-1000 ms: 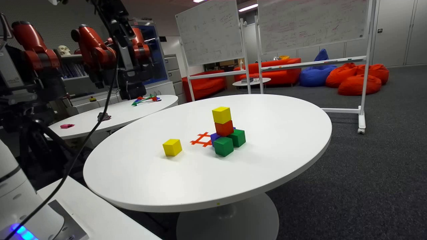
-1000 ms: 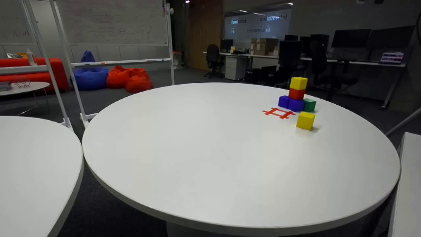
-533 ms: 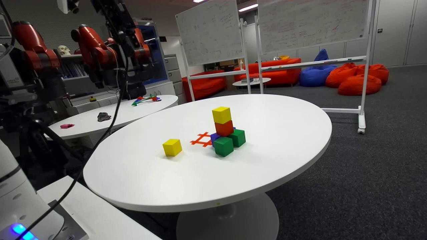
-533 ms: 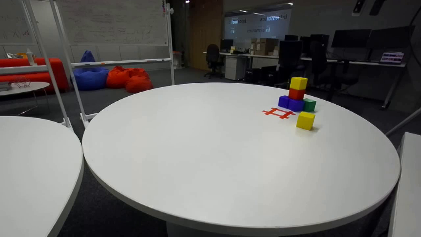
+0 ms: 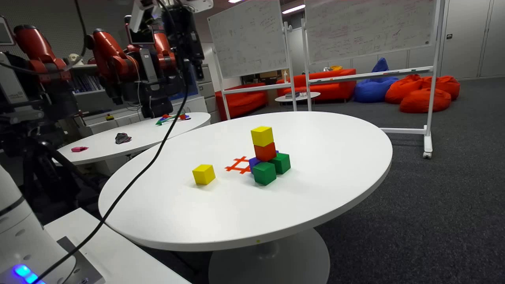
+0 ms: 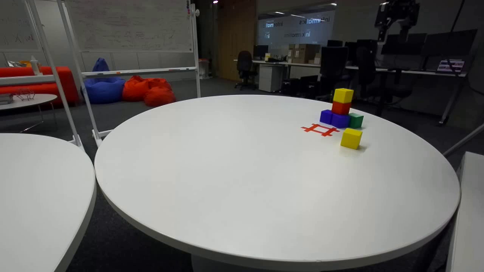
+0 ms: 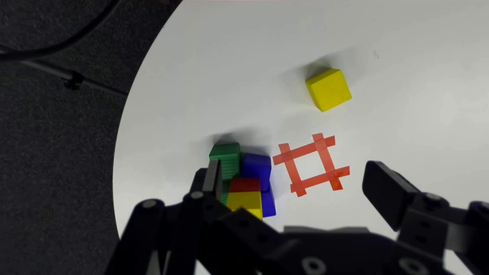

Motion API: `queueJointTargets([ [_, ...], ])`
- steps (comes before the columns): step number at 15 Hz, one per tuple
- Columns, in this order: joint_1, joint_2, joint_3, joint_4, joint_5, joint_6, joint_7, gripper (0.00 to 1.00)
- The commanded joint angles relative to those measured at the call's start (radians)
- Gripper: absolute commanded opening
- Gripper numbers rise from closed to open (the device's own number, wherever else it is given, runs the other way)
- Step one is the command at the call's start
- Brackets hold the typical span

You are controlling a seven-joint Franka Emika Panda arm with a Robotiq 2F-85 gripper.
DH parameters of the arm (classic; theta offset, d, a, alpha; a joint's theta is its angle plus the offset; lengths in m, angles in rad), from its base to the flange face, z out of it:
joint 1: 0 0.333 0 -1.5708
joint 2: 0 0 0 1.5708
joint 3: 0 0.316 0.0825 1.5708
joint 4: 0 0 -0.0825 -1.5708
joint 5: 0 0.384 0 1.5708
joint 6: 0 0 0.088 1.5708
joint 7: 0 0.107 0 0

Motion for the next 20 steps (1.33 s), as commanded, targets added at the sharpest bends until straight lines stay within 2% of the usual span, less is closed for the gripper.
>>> queueJointTargets([
  [1, -0.007, 0.22, -0.039, 0.201, 0.046, -0.11, -0.031, 1.0],
  [7, -0.017, 0.459, -0.072, 0.425, 0.095, -0.268, -0.034, 1.0],
  [12, -0.029, 0.586, -0.072, 0.572, 0.132, -0.407, -0.056, 1.0],
  [13, -0.017, 0.537, -0.069, 0.494, 0.102, -0.339, -0.024, 1.0],
  [20, -0.016, 0.555, -0.068, 0.507, 0.101, -0.343, -0.024, 1.0],
])
